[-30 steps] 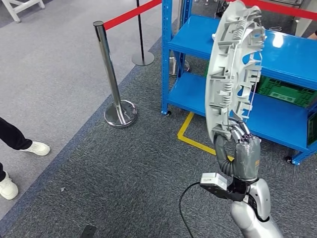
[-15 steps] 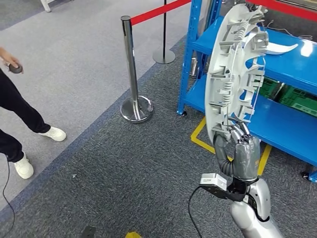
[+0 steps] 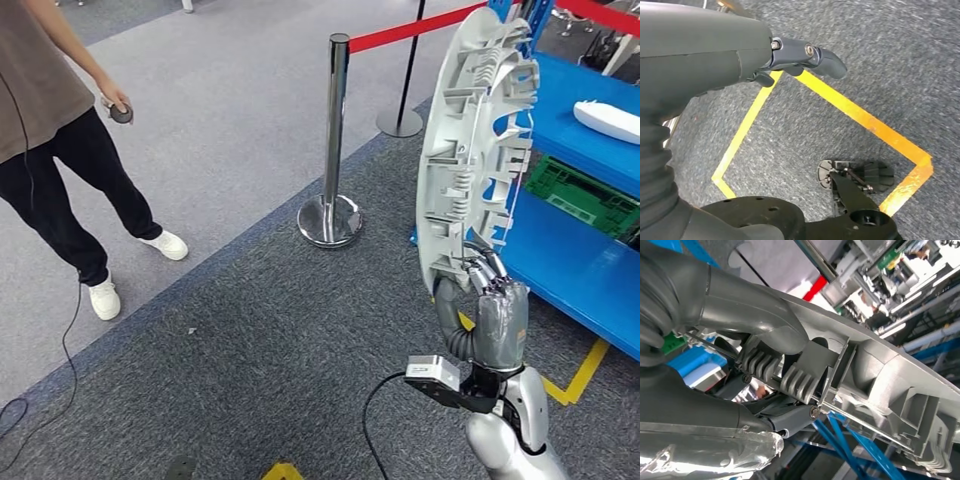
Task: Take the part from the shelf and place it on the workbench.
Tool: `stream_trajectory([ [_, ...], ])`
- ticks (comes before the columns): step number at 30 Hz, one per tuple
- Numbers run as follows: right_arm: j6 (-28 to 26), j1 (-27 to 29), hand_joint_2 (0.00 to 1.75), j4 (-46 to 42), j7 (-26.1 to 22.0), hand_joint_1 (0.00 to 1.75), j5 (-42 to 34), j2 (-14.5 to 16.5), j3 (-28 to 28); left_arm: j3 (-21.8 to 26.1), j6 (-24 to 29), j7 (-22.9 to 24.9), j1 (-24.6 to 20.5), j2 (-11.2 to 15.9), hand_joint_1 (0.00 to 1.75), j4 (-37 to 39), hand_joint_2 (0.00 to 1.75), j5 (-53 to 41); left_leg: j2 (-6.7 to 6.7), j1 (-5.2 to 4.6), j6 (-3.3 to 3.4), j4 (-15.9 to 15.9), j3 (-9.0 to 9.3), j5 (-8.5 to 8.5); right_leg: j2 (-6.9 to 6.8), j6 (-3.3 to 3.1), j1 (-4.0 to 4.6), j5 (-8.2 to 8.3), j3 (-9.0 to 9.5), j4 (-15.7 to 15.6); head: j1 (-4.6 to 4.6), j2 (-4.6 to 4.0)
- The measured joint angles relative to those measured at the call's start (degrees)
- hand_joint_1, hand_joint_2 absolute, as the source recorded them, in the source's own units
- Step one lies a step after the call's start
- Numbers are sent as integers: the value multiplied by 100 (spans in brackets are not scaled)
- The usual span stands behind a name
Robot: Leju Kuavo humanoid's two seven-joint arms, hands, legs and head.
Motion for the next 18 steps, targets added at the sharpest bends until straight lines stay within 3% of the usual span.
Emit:
stream_trajectory([
  [2,-1,0,175,-3,-1,175,6,0,4,2,1,0,23,7,0,0,175,-2,-46,20,-63,-12,-32,24,-98,-69,16,23,5,-15,-1,0],
  [4,-6,-6,175,-13,1,175,10,1,5,4,2,0,38,12,0,0,175,-3,173,12,-119,153,-121,-103,-210,-146,18,48,11,-38,-23,0],
  [6,-16,4,175,-24,4,175,14,2,5,4,2,0,24,14,0,0,175,-3,477,1,-161,741,-401,-449,-335,-194,27,54,10,-49,-51,0],
  [8,-20,27,175,-27,7,175,20,2,5,5,2,0,11,13,0,0,175,-1,570,12,-184,1435,-726,-737,-474,-208,40,49,4,-49,-57,0],
  [9,-21,41,175,-27,8,175,26,2,7,7,1,0,10,12,0,0,175,0,581,15,-186,1567,-781,-744,-545,-208,42,47,2,-49,-57,0],
  [12,-24,72,175,-28,7,175,48,2,11,14,0,0,12,12,0,0,175,4,603,15,-178,1257,-595,-480,-688,-201,43,43,4,-48,-57,0],
  [15,-27,77,175,-31,6,175,54,2,11,18,1,0,13,12,0,0,175,9,646,14,-171,999,-446,-358,-722,-194,43,39,8,-48,-57,0],
  [16,-29,83,175,-36,6,175,57,2,11,24,1,0,12,12,0,0,175,12,728,12,-165,777,-312,-276,-748,-186,46,35,14,-48,-58,0],
  [18,-50,116,175,-72,6,175,73,2,15,61,-1,7,7,12,0,0,175,16,873,-22,-85,255,-39,-157,-893,-109,77,15,36,-49,-52,0],
])
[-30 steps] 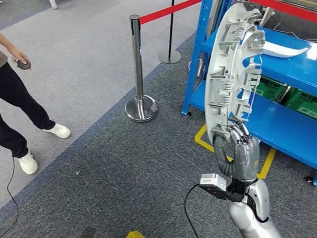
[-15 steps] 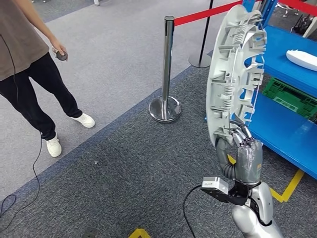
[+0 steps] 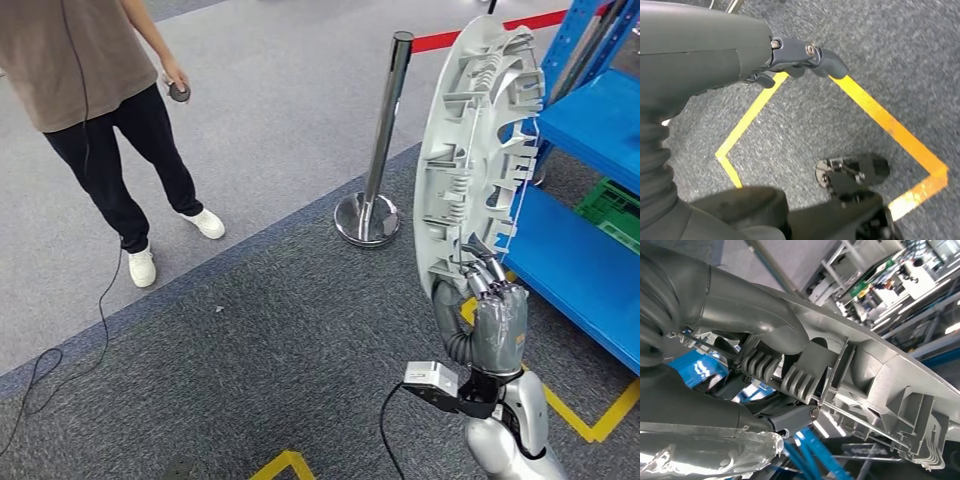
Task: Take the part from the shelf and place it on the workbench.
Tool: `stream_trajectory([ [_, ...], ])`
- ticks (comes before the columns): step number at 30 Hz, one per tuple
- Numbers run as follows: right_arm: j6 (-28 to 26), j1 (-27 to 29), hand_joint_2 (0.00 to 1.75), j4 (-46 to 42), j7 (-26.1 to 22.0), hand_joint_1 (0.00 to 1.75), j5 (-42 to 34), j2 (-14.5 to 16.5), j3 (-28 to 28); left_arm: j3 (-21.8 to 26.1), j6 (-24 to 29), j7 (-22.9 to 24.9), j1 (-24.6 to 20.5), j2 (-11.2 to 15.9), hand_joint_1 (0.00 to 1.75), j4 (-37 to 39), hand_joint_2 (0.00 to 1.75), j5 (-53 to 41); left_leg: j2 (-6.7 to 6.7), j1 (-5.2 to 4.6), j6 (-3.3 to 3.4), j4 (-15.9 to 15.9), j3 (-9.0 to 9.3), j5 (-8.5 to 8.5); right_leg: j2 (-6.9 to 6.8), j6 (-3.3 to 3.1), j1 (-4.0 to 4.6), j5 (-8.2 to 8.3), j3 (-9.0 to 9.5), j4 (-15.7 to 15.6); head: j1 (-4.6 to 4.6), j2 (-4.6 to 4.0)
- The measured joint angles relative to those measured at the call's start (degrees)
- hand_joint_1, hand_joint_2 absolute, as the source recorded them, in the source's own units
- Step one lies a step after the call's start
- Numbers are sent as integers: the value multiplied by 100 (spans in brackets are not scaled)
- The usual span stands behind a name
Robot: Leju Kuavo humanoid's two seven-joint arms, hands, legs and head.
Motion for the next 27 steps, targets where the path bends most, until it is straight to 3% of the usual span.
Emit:
stream_trajectory([
  [1,-10,20,175,-21,0,175,7,1,3,20,-1,5,-1,2,0,0,175,1,17,-11,54,-155,77,20,-76,49,12,-17,9,0,1,0],
  [2,-19,43,175,-44,0,175,14,1,6,36,-2,14,3,3,0,0,175,2,-29,-14,112,-227,102,19,-70,101,13,-56,7,30,11,0],
  [3,-26,59,175,-61,0,175,17,2,8,43,-2,19,8,4,0,0,175,2,-91,-3,150,-236,109,28,29,127,-1,-136,-31,136,22,0],
  [4,-35,78,175,-78,0,175,22,2,9,46,-3,23,7,3,0,0,175,2,-153,12,183,-244,118,39,173,146,-11,-273,-133,369,39,0],
  [6,-53,115,175,-98,0,175,43,2,10,49,-9,26,4,-4,0,0,175,2,-277,19,225,-245,119,41,438,159,-17,-623,-490,1121,75,0],
  [7,-56,135,175,-99,0,175,58,2,10,49,-15,26,4,-8,0,0,175,1,-348,17,234,-245,120,40,487,160,-14,-742,-675,1470,84,0],
  [8,-58,154,175,-100,1,175,72,2,10,50,-21,26,6,-10,0,0,175,-2,-420,15,237,-244,122,39,507,160,-12,-760,-783,1648,86,0],
  [9,-61,171,175,-101,1,175,83,2,10,51,-27,27,8,-11,0,0,175,-4,-497,15,235,-243,127,39,517,155,-13,-671,-789,1615,85,0],
  [10,-63,182,175,-105,2,175,87,2,10,52,-32,28,9,-13,0,0,175,-7,-573,18,231,-241,134,40,541,149,-20,-490,-678,1354,86,0],
  [12,-69,187,175,-121,3,175,87,2,9,53,-38,31,6,-20,0,0,175,-11,-718,18,197,-226,138,36,735,142,-56,-125,-288,547,86,0],
  [14,-81,190,175,-132,5,175,87,2,8,54,-42,35,3,-25,0,0,175,-14,-840,22,130,-213,108,49,907,131,-77,-9,-49,81,82,0],
  [16,-93,196,175,-133,7,175,91,2,7,55,-43,40,22,-25,0,0,175,-18,-940,44,56,-226,70,79,860,84,-59,-16,-29,40,78,0],
  [17,-97,195,175,-137,8,175,94,1,4,55,-43,42,35,-26,0,0,175,-20,-897,47,26,-218,55,70,805,49,-54,-3,-25,26,77,0],
  [19,-113,194,175,-158,10,175,102,0,-8,56,-43,43,42,-27,0,0,175,-25,-626,33,-24,25,-72,-105,685,-21,-54,19,-9,-11,48,0],
  [21,-133,201,175,-177,14,175,107,-1,-29,57,-43,43,27,-30,0,0,175,-28,-349,28,-56,685,-392,-454,551,-62,-39,14,-5,-21,22,0],
  [23,-140,213,175,-178,19,175,109,-2,-55,58,-45,43,16,-31,0,0,175,-28,-296,38,-77,1277,-682,-651,406,-77,-30,4,-5,-21,21,0],
  [24,-141,217,175,-178,20,175,110,-2,-65,59,-46,43,15,-32,0,0,175,-31,-288,40,-83,1317,-700,-600,336,-78,-29,-1,-2,-20,20,0],
  [25,-141,221,175,-178,19,175,113,-2,-71,60,-47,44,15,-32,0,0,175,-35,-267,41,-83,1139,-606,-453,272,-74,-29,-6,3,-20,20,0],
  [27,-142,223,175,-180,18,175,117,-3,-81,61,-49,45,12,-34,0,0,175,-43,-87,28,-75,422,-215,-107,161,-45,-16,-26,24,-16,17,0],
])
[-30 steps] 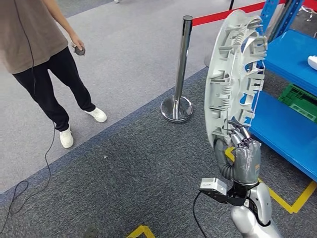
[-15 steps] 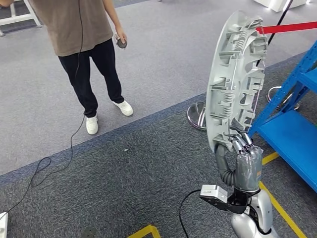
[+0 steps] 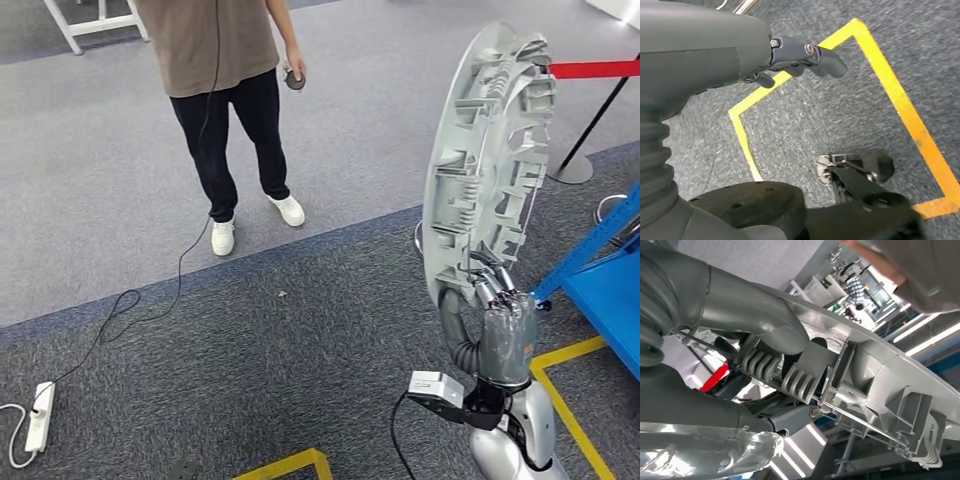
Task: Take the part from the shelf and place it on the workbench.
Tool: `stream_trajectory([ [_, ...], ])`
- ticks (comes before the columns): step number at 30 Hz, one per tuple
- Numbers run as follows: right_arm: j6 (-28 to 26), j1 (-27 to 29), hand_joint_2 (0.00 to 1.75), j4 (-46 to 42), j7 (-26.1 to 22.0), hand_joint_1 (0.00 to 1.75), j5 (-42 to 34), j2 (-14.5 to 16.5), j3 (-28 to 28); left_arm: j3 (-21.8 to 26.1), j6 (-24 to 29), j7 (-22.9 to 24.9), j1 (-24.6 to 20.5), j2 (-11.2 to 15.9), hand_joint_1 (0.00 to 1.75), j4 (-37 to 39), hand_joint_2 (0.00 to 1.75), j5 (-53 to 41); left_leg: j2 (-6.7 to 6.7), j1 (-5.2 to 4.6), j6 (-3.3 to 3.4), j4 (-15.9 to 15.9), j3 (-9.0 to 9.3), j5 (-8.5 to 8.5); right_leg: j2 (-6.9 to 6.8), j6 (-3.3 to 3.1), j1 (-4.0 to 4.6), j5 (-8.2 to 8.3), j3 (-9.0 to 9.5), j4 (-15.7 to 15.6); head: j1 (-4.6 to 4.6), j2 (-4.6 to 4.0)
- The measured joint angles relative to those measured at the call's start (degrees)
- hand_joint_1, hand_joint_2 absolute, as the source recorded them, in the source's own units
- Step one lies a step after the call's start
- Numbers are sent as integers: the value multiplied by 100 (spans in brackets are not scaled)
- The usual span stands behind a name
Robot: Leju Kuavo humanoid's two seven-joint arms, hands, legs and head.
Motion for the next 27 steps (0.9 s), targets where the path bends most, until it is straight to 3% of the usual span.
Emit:
stream_trajectory([
  [2,-3,3,175,-15,-1,175,3,-8,-22,1,-1,1,-16,-5,0,0,175,-5,178,-26,61,-518,264,126,-101,53,39,-28,14,12,2,0],
  [3,-4,3,175,-23,-1,175,5,-13,-31,1,-1,1,-20,-8,0,0,175,-8,198,-44,101,-604,295,112,-157,81,58,-39,23,12,4,0],
  [5,-5,-1,175,-39,1,175,11,-17,-38,2,-3,1,-10,-8,0,0,175,-14,79,-43,191,-626,290,116,-238,139,51,-69,48,10,12,0],
  [7,-7,1,175,-63,8,175,27,-22,-42,4,-5,1,0,-9,0,0,175,-21,-44,-20,263,-637,301,129,-58,196,26,-234,-33,242,25,0],
  [9,-9,16,175,-85,20,175,54,-35,-52,7,-9,1,-11,-11,0,0,175,-26,-162,-6,309,-641,306,136,229,223,14,-566,-349,914,54,0],
  [10,-10,31,175,-87,26,175,64,-41,-57,8,-13,1,-16,-13,0,0,175,-27,-226,-7,320,-641,306,138,300,226,14,-714,-554,1308,61,0],
  [11,-11,47,175,-87,29,175,72,-45,-59,8,-16,1,-16,-13,0,0,175,-30,-293,-8,323,-640,308,138,331,226,15,-781,-715,1586,65,0],
  [12,-12,63,175,-89,32,175,75,-45,-60,8,-18,1,-13,-10,0,0,175,-34,-364,-8,323,-639,312,138,345,222,14,-746,-793,1682,65,0],
  [13,-14,76,175,-90,36,175,77,-45,-64,8,-19,1,-10,-8,0,0,175,-38,-438,-7,320,-638,318,139,360,214,10,-602,-755,1541,64,0],
  [14,-16,85,175,-97,39,175,79,-45,-73,9,-20,1,-10,-7,0,0,175,-44,-512,-2,312,-636,326,138,409,207,-1,-385,-609,1196,66,0],
  [16,-26,96,175,-121,48,175,82,-45,-102,10,-20,-1,-14,-4,0,0,175,-58,-654,-4,272,-618,321,136,669,204,-47,-58,-250,416,68,0],
  [18,-42,117,175,-147,56,175,87,-46,-133,10,-20,-3,-13,2,0,0,175,-71,-772,3,202,-613,282,154,839,192,-66,5,-90,78,67,0],
  [20,-51,134,175,-169,61,175,92,-46,-156,15,-20,-5,3,8,0,0,175,-75,-868,29,124,-634,251,184,746,132,-52,16,-75,49,66,0],
  [22,-62,140,175,-196,66,175,93,-47,-177,20,-19,-6,17,10,0,0,175,-75,-697,20,65,-496,171,71,615,52,-52,39,-60,15,50,0],
  [24,-86,156,175,-223,72,175,93,-48,-192,21,-18,-6,6,9,0,0,175,-75,-370,4,28,85,-105,-274,468,1,-40,44,-53,-5,26,0],
  [26,-101,180,175,-234,74,175,93,-48,-197,21,-19,-6,-7,9,0,0,175,-74,-231,10,6,792,-440,-570,318,-17,-26,38,-53,-5,19,0],
  [27,-101,189,175,-234,75,175,93,-48,-198,21,-19,-6,-9,9,0,0,175,-74,-210,11,2,943,-507,-579,247,-20,-23,34,-52,-5,18,0],
])
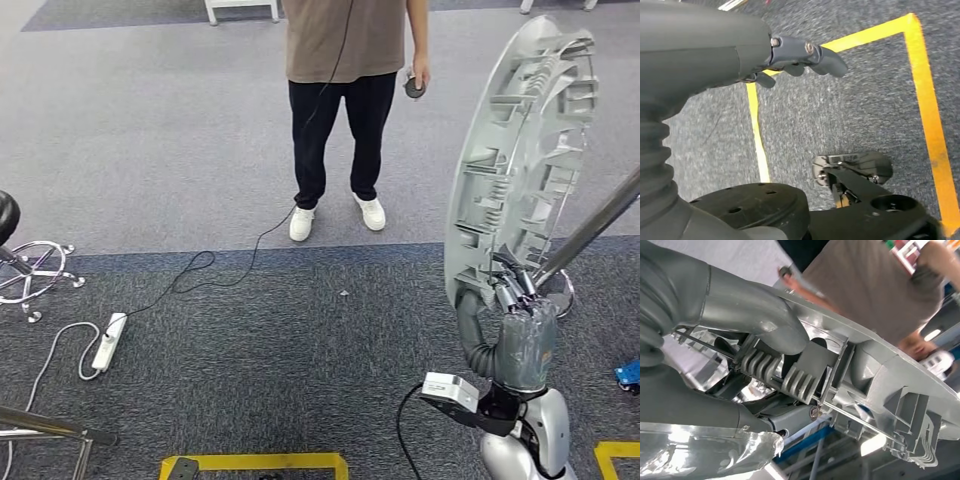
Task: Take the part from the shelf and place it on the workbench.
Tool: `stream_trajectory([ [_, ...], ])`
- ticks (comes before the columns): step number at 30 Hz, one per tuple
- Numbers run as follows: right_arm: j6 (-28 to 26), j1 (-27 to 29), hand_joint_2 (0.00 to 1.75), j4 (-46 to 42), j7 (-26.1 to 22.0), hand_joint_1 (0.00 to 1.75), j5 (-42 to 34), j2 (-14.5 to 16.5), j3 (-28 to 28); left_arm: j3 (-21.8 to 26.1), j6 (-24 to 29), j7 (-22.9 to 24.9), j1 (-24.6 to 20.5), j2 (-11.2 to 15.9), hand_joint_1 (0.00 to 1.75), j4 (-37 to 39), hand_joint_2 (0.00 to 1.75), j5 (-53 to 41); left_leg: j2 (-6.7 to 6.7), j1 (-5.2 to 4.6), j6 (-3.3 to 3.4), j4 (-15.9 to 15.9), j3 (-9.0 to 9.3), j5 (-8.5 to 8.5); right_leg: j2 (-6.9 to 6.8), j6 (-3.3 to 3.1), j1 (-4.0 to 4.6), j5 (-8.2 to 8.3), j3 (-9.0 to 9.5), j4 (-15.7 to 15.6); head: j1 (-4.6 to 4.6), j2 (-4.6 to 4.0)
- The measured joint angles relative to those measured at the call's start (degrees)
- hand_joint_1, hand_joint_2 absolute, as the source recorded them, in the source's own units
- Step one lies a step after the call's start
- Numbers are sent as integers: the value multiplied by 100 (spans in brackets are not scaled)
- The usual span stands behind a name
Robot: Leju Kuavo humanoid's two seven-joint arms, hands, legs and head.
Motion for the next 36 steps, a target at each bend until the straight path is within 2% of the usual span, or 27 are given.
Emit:
stream_trajectory([
  [1,-1,6,175,-1,1,175,0,0,0,0,0,0,0,0,0,0,175,1,15,0,1,-63,40,97,-67,2,1,-3,4,0,-1,0],
  [2,-1,11,175,-7,1,175,1,0,1,0,1,0,0,1,0,0,175,1,53,-2,7,-328,187,271,-131,9,1,-9,11,1,-1,0],
  [4,-8,21,175,-40,1,175,2,0,-2,1,1,-1,-4,1,0,0,175,0,268,-23,35,-1084,604,596,-242,44,23,-32,28,14,-4,0],
  [5,-16,31,175,-63,0,175,3,-1,-9,1,1,-2,-11,2,0,0,175,-1,364,-36,65,-1358,749,666,-289,71,41,-44,32,20,-3,0],
  [6,-25,41,175,-83,-1,175,4,-1,-18,1,1,-5,-16,2,0,0,175,-2,421,-49,97,-1510,820,676,-340,99,61,-54,36,25,1,0],
  [8,-38,64,175,-112,-5,175,9,-2,-31,2,1,-11,-12,8,0,0,175,-3,338,-59,177,-1567,823,655,-451,159,73,-71,59,14,12,0],
  [9,-41,74,175,-125,-8,175,12,-4,-34,3,1,-14,-1,11,0,0,175,-4,281,-50,208,-1578,826,660,-441,191,66,-99,68,33,19,0],
  [11,-48,91,175,-157,-13,175,20,-9,-44,5,1,-15,5,16,0,0,175,-5,163,-18,268,-1596,844,679,-239,246,42,-289,-39,317,40,0],
  [13,-61,103,175,-174,-17,175,33,-12,-64,7,1,-16,-6,13,0,0,175,-8,43,-5,301,-1596,847,687,16,274,27,-608,-377,1005,76,0],
  [14,-67,112,175,-176,-20,175,38,-13,-73,7,1,-16,-11,10,0,0,175,-9,-18,-5,310,-1595,847,691,67,282,27,-721,-556,1338,86,0],
  [15,-72,126,175,-178,-21,175,44,-13,-79,7,1,-17,-12,9,0,0,175,-10,-86,-7,311,-1594,850,691,91,287,27,-741,-680,1534,92,0],
  [16,-75,141,175,-178,-22,175,49,-13,-80,7,1,-17,-10,9,0,0,175,-10,-151,-7,310,-1592,854,691,97,288,26,-666,-715,1542,94,0],
  [18,-76,161,175,-180,-25,175,56,-13,-81,8,1,-17,-6,12,0,0,175,-10,-296,-1,300,-1590,869,690,136,279,12,-272,-491,983,95,0],
  [20,-79,161,175,-187,-25,175,58,-13,-86,9,1,-17,-11,15,0,0,175,-10,-430,-5,249,-1573,858,690,326,257,-22,-21,-165,295,92,0],
  [22,-85,162,175,-196,-25,175,61,-13,-92,9,1,-16,-6,21,0,0,175,-10,-533,5,172,-1571,815,713,438,209,-25,-11,-49,59,88,0],
  [23,-87,164,175,-201,-26,175,61,-13,-94,11,1,-16,5,24,0,0,175,-10,-576,20,137,-1580,797,729,397,172,-18,1,-48,53,87,0],
  [24,-89,161,175,-205,-26,175,62,-13,-95,14,1,-15,21,27,0,0,175,-10,-561,29,103,-1580,785,727,347,131,-13,14,-47,44,89,0],
  [26,-98,163,175,-223,-26,175,63,-13,-101,24,1,-15,32,30,0,0,175,-10,-351,18,44,-1371,681,568,240,55,-20,36,-38,16,58,0],
  [28,-110,172,175,-237,-26,175,64,-13,-115,46,1,-14,18,30,0,0,175,-10,-83,6,6,-729,379,201,114,7,-13,37,-39,6,24,0],
  [29,-112,175,175,-238,-26,175,64,-13,-122,59,1,-15,11,30,0,0,175,-9,-29,9,-5,-352,202,36,45,-7,-7,33,-43,7,22,0],
  [30,-113,177,175,-238,-26,175,64,-13,-125,70,1,-15,7,29,0,0,175,-9,-7,10,-10,-95,85,-40,-22,-10,-4,31,-44,7,21,0],
  [31,-112,176,175,-238,-26,175,64,-13,-126,79,0,-15,6,28,0,0,175,-8,2,10,-11,-24,60,-11,-86,-10,-2,29,-44,7,21,0],
  [32,-111,175,175,-238,-26,175,64,-13,-126,85,-1,-15,7,29,0,0,175,-8,15,10,-6,-159,141,110,-149,-6,0,27,-42,7,21,0],
  [33,-110,172,175,-238,-26,175,64,-13,-126,89,-2,-15,7,30,0,0,175,-8,63,7,6,-474,320,289,-208,1,1,23,-35,8,21,0],
  [34,-110,169,175,-238,-26,175,64,-13,-126,91,-3,-15,4,30,0,0,175,-8,206,-5,24,-862,543,445,-262,17,12,17,-25,9,19,0],
  [36,-110,164,175,-239,-27,175,64,-13,-131,93,-3,-15,-15,30,0,0,175,-8,452,-38,82,-1447,853,595,-362,68,54,-2,-11,22,20,0],
])
